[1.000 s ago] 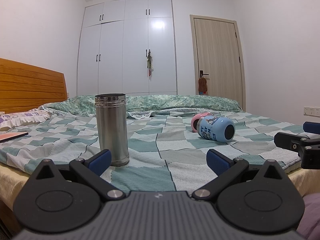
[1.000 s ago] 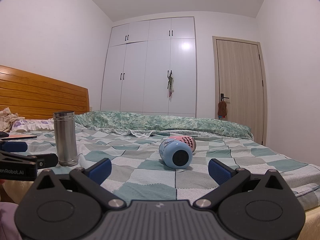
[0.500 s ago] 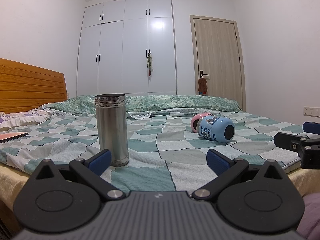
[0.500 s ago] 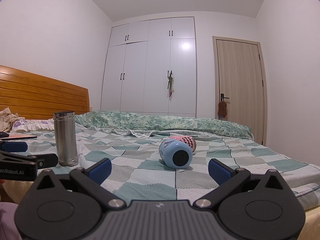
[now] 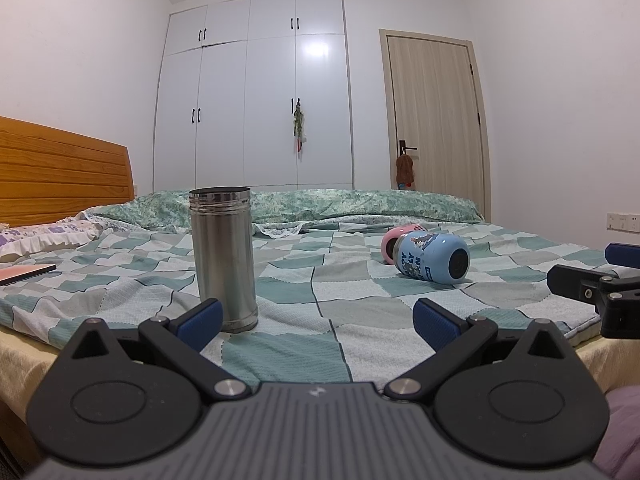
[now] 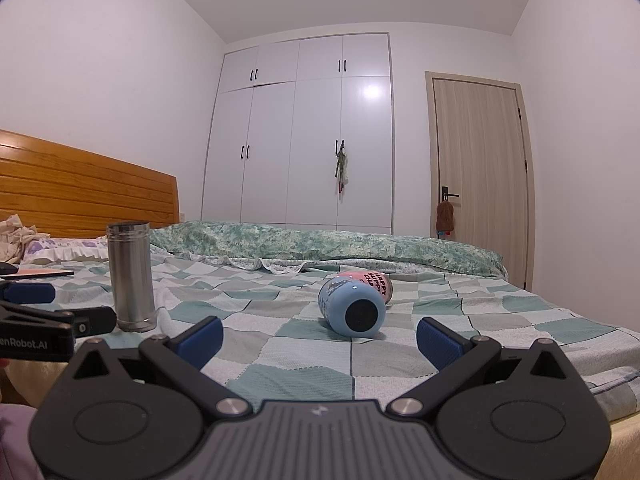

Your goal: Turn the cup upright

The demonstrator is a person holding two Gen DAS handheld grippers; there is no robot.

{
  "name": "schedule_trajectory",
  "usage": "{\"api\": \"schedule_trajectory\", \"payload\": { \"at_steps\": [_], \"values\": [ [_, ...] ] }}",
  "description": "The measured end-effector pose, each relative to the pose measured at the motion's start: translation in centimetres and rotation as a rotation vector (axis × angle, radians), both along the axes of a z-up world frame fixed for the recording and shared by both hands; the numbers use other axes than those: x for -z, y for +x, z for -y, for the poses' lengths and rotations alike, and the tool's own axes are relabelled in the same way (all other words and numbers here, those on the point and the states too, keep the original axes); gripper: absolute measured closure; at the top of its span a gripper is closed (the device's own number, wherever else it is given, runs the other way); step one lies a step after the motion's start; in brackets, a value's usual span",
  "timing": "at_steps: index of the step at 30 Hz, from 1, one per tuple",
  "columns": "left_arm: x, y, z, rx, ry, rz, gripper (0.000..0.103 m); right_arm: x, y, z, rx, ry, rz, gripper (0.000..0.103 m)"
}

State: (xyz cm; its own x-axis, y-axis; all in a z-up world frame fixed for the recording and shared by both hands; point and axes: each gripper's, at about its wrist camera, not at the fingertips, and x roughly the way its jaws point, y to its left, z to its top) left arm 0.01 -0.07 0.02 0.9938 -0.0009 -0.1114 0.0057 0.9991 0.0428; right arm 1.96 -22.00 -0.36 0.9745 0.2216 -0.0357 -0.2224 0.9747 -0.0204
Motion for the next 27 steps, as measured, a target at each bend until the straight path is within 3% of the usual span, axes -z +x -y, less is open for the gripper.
{"api": "schedule_trajectory", "payload": {
  "at_steps": [14, 21, 27],
  "values": [
    [-1.7, 2.1, -0.1, 0.096, 0.013, -0.043, 0.000, -2.0, 2.4, -0.9, -0.048, -0.046, -0.084, 0.000],
    [-3.6, 5.7, 0.4, 0.146, 0.046, -0.043, 0.000, -4.5, 5.8, -0.5, -0.062, -0.075, -0.100, 0.000],
    [-5.2, 9.9, 0.9, 0.220, 0.052, -0.060, 0.000, -7.0, 10.3, -0.5, -0.080, -0.104, -0.190, 0.000]
  ]
}}
